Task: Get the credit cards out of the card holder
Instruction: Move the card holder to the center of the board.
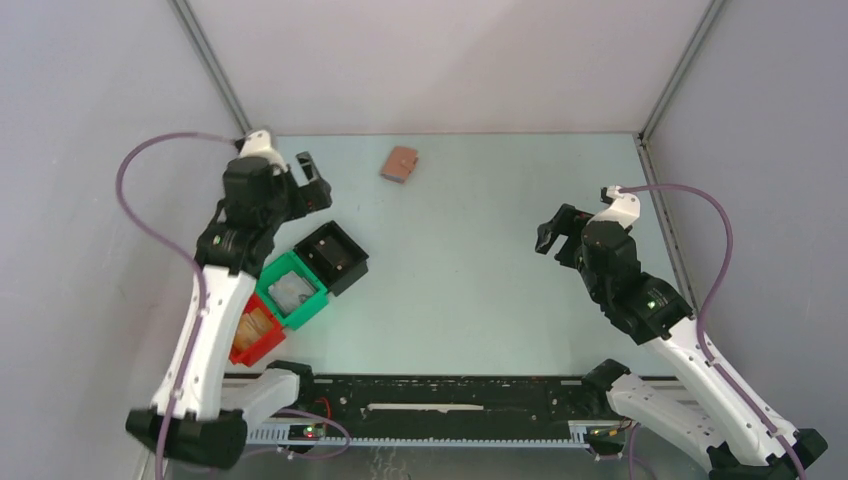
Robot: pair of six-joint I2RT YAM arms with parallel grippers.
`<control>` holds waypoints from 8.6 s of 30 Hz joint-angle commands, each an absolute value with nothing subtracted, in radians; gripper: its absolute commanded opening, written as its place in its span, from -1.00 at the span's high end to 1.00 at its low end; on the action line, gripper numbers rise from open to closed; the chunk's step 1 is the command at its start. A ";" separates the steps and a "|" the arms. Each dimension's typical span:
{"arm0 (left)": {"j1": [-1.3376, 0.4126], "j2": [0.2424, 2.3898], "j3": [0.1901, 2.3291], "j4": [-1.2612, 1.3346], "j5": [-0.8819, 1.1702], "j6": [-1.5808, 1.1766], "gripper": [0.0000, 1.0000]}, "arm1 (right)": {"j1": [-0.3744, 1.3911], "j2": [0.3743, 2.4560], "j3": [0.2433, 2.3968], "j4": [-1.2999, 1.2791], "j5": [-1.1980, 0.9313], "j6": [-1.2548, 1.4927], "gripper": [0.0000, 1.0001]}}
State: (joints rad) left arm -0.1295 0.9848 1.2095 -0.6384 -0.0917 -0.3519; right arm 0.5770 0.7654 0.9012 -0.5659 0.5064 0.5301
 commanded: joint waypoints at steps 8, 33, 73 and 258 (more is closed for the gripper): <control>-0.276 1.542 1.627 -0.631 -0.224 -0.280 -1.00 | 0.559 0.730 0.902 -0.579 0.506 0.517 -0.82; -0.380 2.439 2.393 -0.520 -0.229 -0.262 -0.73 | 0.532 0.774 0.899 -0.631 0.456 0.629 -0.77; -0.518 2.560 2.370 -0.675 -0.542 0.493 -0.98 | 0.528 0.929 0.899 -0.536 0.311 0.654 -0.77; -0.769 1.404 1.175 -0.635 -0.074 -0.561 -0.95 | 0.793 1.334 1.053 -0.629 0.221 0.621 -0.29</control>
